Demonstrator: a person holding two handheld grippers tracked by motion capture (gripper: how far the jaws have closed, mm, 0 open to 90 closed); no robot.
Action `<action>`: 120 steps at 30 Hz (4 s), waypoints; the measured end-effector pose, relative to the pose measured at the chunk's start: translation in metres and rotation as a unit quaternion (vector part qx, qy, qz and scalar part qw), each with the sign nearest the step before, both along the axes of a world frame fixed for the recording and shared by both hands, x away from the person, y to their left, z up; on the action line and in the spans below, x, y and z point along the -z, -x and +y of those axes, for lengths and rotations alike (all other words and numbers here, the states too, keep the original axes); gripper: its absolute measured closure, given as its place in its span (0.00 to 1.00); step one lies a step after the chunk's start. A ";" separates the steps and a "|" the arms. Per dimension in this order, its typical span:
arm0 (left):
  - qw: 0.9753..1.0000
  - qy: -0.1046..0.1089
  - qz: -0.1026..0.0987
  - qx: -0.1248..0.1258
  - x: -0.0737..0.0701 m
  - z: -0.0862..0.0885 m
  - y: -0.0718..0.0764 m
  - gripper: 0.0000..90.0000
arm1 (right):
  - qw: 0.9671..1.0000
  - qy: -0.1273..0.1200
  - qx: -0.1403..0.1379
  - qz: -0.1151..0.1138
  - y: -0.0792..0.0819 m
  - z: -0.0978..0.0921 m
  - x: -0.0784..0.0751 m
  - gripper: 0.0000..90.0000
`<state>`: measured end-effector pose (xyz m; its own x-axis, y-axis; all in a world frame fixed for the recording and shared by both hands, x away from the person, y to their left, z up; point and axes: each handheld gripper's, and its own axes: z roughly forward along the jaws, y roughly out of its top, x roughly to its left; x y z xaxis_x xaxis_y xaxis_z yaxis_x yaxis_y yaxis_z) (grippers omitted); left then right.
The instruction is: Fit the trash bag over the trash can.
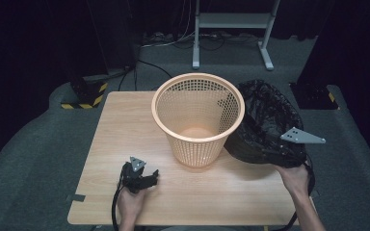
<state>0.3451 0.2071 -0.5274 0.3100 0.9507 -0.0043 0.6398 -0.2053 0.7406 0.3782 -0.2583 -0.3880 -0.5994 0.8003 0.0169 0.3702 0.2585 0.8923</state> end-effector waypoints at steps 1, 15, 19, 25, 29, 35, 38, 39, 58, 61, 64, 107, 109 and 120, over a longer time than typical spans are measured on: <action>1.000 0.000 -0.001 0.000 0.000 0.000 0.000 0.24 | 1.000 -0.002 0.001 0.000 -0.001 -0.001 -0.001 0.40; 1.000 0.001 -0.001 -0.001 0.000 0.000 0.000 0.24 | 1.000 -0.004 0.022 0.000 -0.014 -0.010 -0.009 0.39; 1.000 0.001 -0.001 -0.001 0.000 0.000 0.000 0.24 | 1.000 -0.003 0.026 0.004 -0.019 -0.013 -0.010 0.38; 1.000 0.000 -0.001 -0.001 0.000 0.000 0.000 0.24 | 0.999 -0.001 0.032 0.012 -0.026 -0.015 -0.009 0.37; 1.000 0.000 0.000 0.000 0.000 0.000 0.000 0.24 | 0.999 0.001 0.036 0.014 -0.032 -0.016 -0.010 0.36; 1.000 0.000 0.000 -0.001 0.000 0.000 0.000 0.24 | 0.999 0.009 0.041 0.019 -0.040 -0.017 -0.011 0.35; 1.000 0.000 0.000 -0.001 0.000 0.000 0.000 0.24 | 0.999 0.013 0.043 0.021 -0.044 -0.018 -0.012 0.35; 1.000 0.001 -0.001 -0.001 0.000 0.000 0.000 0.24 | 0.999 0.013 0.044 0.023 -0.045 -0.018 -0.013 0.34; 1.000 0.000 0.000 -0.001 0.000 0.000 0.000 0.24 | 0.997 0.029 0.061 0.040 -0.072 -0.021 -0.012 0.30; 1.000 0.000 -0.001 -0.001 0.000 0.000 0.000 0.24 | 0.996 0.033 0.067 0.045 -0.077 -0.022 -0.011 0.29; 1.000 0.000 -0.001 -0.001 0.000 0.000 0.000 0.25 | 0.996 0.036 0.070 0.051 -0.083 -0.023 -0.009 0.28; 1.000 -0.001 -0.001 -0.002 0.000 0.000 0.000 0.25 | 0.982 0.088 0.095 0.138 -0.143 -0.019 0.030 0.22; 1.000 0.000 -0.001 -0.002 0.000 0.000 0.000 0.25 | 0.982 0.089 0.093 0.140 -0.144 -0.018 0.032 0.22; 1.000 -0.001 -0.002 -0.002 0.000 0.000 0.000 0.26 | 0.976 0.100 0.086 0.172 -0.155 -0.011 0.046 0.22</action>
